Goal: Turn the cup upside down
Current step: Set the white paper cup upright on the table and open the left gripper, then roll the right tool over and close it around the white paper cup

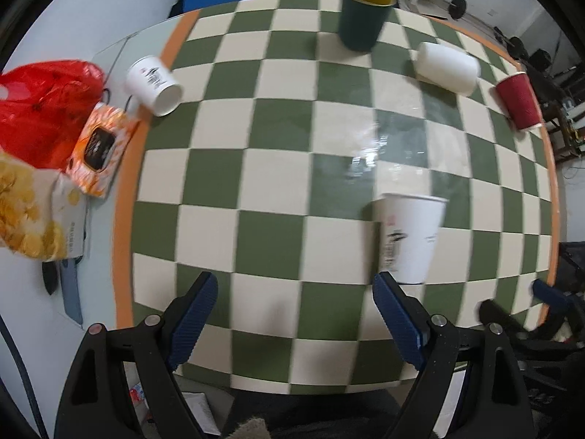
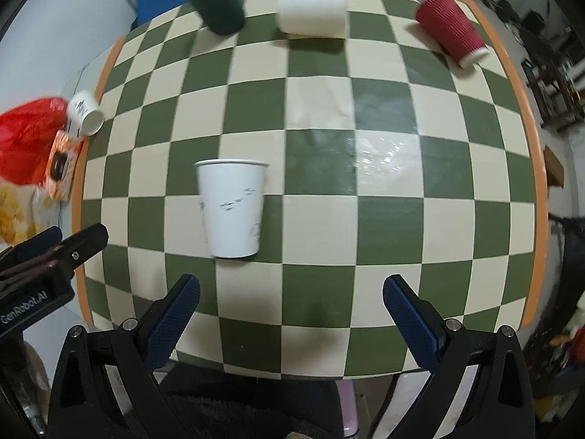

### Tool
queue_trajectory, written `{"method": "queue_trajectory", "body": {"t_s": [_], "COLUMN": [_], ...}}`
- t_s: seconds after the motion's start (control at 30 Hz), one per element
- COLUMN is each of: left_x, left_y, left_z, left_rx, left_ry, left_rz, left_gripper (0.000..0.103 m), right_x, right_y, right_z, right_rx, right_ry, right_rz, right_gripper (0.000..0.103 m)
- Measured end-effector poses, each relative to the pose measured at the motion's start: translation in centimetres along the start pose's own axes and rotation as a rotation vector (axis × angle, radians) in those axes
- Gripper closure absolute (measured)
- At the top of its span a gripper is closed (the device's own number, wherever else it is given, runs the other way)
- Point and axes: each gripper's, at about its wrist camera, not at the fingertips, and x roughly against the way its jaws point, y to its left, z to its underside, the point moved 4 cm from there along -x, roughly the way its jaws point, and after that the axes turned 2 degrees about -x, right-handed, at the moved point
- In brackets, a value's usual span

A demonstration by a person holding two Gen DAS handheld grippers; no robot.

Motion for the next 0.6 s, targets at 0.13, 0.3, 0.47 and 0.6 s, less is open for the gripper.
{"method": "queue_trajectory", "body": {"t_s": [0.13,0.3,0.47,0.6], "left_x": [-2.2,-5.7,-8.6,-10.2], "left_y": [2.3,4.2,5.0,5.3], "left_z": [0.3,0.3,0.4,0.7], "left_rx": [0.015,0.041,0.045,0.049], "left_ry": [0.029,0.068,0.090,0.112], "left_rz": [-0.003,0.015,0.016,0.027], "left_gripper": [0.016,0.006,0.004,0.004], "right_x": [0.7,0.2,-3.6,-6.5], "right_y": [2.5,6.6,10.1,10.9], "right_z": [-0.5,-1.1,1.5,3.6], "right_rx": [0.177,0.641,1.293,1.688], "right_ry": [-0.044,-0.078,-0.018,0.049], "right_rz": [0.127,0.426,0.735,0.880], "right_gripper": [0.001,0.001,0.001,0.001]}}
